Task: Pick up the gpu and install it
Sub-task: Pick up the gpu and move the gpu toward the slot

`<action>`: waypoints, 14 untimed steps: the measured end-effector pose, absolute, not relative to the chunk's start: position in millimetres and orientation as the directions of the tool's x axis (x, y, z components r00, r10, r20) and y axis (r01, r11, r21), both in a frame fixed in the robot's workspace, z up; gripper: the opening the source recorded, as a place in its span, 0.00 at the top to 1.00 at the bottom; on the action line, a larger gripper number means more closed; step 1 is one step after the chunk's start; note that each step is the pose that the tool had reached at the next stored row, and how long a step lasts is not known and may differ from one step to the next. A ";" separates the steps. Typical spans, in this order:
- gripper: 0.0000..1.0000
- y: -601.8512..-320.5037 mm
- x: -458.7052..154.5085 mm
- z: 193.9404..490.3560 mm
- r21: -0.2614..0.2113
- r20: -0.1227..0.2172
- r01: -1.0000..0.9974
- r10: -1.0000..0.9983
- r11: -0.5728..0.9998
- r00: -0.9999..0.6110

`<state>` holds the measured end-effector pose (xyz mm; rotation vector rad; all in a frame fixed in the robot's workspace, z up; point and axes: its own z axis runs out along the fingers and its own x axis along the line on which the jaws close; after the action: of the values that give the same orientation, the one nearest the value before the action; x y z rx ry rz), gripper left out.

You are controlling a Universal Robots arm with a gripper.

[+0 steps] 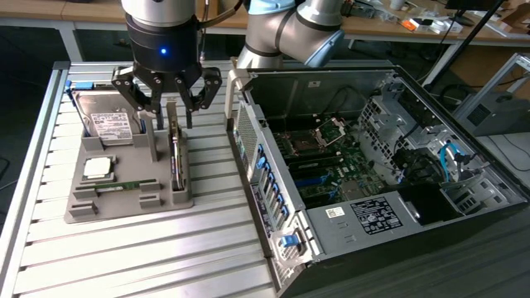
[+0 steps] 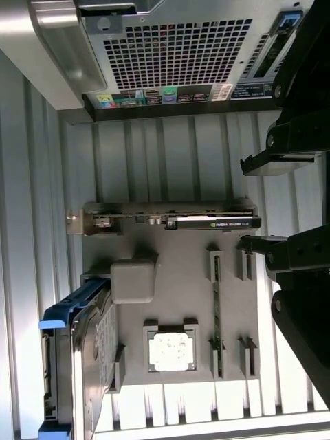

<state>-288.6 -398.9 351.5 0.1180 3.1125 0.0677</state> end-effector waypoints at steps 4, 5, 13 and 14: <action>0.52 -398.9 -288.6 350.3 0.044 -0.024 0.075 0.076 0.996 -0.997; 0.52 -398.9 -288.6 350.1 0.044 -0.024 0.075 0.076 0.996 -0.997; 0.52 -399.0 -288.6 348.1 0.044 -0.024 0.075 0.076 0.996 -0.997; 0.52 -398.9 -288.6 347.9 0.044 -0.024 0.075 0.076 0.996 -0.997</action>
<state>-288.6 -398.9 347.9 0.1180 3.1126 0.0676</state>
